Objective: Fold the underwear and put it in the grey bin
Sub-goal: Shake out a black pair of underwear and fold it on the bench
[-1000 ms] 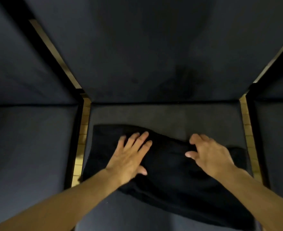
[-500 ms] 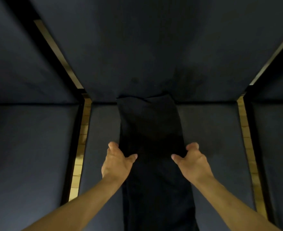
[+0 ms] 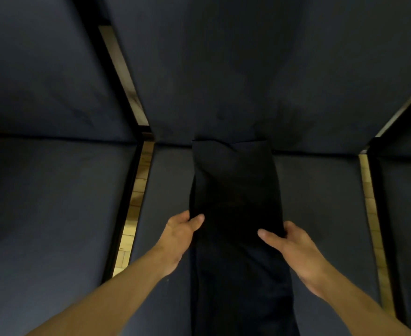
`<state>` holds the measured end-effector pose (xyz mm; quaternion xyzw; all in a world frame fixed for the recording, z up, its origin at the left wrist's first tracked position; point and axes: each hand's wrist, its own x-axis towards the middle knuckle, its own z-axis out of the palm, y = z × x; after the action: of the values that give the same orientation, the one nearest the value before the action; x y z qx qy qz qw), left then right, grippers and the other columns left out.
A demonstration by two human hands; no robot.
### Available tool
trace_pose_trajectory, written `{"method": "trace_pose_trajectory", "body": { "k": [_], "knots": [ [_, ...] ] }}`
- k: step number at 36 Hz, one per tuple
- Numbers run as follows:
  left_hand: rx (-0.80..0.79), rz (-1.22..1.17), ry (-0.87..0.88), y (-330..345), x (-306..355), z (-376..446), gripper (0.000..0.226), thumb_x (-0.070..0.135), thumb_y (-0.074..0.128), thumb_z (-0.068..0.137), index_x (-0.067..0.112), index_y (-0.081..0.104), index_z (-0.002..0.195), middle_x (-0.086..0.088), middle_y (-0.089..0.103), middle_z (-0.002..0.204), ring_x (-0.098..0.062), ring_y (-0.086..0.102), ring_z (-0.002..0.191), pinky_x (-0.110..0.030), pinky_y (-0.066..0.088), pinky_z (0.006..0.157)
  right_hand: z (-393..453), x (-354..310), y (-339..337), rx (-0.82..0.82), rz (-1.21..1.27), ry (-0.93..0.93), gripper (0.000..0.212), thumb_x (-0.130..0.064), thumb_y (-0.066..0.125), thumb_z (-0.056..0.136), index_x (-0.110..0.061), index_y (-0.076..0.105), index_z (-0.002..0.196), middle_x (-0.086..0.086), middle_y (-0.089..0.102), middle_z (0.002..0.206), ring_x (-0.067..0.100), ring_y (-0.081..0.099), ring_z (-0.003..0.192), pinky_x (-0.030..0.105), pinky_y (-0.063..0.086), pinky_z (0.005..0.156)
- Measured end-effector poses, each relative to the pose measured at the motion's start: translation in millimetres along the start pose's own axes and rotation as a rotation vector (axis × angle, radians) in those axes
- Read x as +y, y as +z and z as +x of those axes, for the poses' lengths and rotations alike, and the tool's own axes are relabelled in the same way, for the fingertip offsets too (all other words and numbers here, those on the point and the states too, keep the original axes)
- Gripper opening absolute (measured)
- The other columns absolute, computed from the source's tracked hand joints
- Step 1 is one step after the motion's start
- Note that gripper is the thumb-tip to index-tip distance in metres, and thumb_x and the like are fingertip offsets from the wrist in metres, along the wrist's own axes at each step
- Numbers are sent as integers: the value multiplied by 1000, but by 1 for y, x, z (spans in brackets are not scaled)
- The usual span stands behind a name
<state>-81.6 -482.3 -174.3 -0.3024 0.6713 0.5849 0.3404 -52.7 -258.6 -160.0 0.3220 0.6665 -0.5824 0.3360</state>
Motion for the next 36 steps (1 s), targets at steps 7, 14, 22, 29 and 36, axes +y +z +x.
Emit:
{"method": "trace_pose_trajectory", "body": {
  "k": [7,14,22,29,36],
  "knots": [
    [-97,-205,-5,-9,-7,-24,30,12,38,100,7,58,122,-10,67,118,-28,63,109,-46,49,94,-19,16,-6,-149,102,-2,31,-4,66,84,-10,59,113,5,73,102,20,70,93,35,55,80],
    [-333,-224,164,-9,5,-114,36,27,46,98,7,55,126,-13,63,124,-27,61,114,-49,47,96,-109,3,-18,-121,232,-210,45,-7,70,79,-18,55,121,3,71,107,19,70,93,34,56,76],
    [-302,-160,467,3,93,-344,44,-14,59,80,5,59,119,-11,68,114,-27,63,110,-34,53,86,-362,-75,-63,-22,131,-554,43,-38,86,59,-32,73,99,4,68,114,21,65,105,50,48,97],
    [-383,-211,630,-12,199,-563,62,-14,55,81,-9,35,139,-24,62,118,-31,66,101,-38,57,80,-580,-156,-98,-23,63,-818,15,-12,70,81,-12,73,96,13,72,102,23,70,91,38,55,76],
    [-582,-254,840,-16,279,-725,32,9,50,91,-5,56,119,-19,65,115,-26,66,100,-37,56,85,-741,-222,-117,-146,88,-1027,28,9,53,87,-2,60,112,14,68,104,20,68,88,32,58,71]
  ]
}}
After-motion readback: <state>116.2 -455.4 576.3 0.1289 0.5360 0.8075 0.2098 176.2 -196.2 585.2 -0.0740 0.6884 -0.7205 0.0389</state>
